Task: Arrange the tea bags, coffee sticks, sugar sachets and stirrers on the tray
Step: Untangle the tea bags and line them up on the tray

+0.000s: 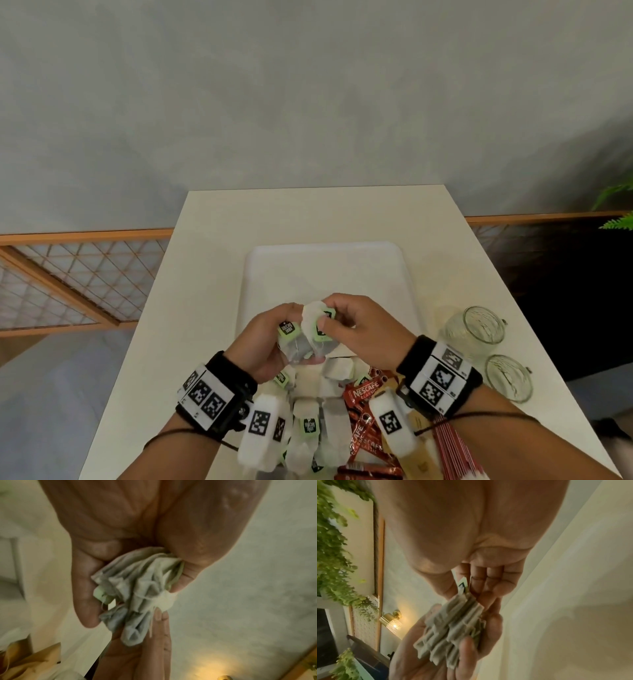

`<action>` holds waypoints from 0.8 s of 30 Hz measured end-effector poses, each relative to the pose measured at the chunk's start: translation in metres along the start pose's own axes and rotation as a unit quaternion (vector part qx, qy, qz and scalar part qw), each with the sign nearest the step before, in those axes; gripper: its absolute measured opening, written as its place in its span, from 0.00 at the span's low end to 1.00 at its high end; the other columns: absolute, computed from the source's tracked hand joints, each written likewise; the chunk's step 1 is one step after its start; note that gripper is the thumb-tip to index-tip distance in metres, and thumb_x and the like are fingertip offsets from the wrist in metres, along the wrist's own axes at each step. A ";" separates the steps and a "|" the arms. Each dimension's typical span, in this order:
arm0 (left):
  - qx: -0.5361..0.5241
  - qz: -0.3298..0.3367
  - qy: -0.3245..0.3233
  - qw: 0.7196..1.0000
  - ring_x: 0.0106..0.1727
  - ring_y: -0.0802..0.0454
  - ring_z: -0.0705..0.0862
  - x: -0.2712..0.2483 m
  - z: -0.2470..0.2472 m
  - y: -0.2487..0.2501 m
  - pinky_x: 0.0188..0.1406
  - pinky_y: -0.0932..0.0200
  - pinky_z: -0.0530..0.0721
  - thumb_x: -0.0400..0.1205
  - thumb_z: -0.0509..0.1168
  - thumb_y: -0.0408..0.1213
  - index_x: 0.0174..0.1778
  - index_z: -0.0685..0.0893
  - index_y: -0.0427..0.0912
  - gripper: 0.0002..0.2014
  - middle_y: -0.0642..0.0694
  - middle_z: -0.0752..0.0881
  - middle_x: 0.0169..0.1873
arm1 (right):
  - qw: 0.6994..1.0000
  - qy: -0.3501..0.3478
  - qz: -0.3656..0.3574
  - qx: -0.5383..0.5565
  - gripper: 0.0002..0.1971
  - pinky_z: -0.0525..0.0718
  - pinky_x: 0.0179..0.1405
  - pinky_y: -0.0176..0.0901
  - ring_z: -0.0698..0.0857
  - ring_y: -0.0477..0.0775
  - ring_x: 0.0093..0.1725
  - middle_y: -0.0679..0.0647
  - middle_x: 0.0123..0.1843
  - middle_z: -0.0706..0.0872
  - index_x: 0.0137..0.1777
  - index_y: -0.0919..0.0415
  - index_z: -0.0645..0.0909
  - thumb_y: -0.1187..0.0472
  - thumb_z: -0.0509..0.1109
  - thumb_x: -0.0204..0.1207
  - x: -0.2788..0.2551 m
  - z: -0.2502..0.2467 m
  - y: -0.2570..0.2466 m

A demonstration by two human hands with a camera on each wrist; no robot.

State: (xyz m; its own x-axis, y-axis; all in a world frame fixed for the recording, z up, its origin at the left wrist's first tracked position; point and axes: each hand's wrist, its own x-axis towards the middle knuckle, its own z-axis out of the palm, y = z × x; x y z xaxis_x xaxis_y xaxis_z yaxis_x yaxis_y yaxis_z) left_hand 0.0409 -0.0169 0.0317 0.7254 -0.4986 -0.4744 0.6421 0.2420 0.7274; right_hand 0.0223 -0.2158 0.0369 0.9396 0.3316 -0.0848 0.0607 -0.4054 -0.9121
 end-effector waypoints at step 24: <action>0.314 0.100 0.075 0.941 0.37 0.55 0.86 0.043 -0.039 0.017 0.37 0.58 0.86 0.78 0.76 0.39 0.48 0.91 0.48 0.04 0.38 0.91 0.41 | 0.977 0.032 0.128 0.166 0.12 0.84 0.44 0.49 0.91 0.52 0.41 0.67 0.46 0.91 0.53 0.72 0.87 0.60 0.70 0.86 0.040 0.018 0.048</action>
State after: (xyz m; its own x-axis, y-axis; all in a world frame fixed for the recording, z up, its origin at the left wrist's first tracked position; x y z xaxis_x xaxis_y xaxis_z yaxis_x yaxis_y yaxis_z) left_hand 0.0928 -0.0020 0.0042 0.8731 -0.3617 -0.3270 0.2497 -0.2442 0.9370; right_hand 0.0571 -0.2063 -0.0176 0.9291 0.1976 -0.3126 -0.2826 -0.1661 -0.9447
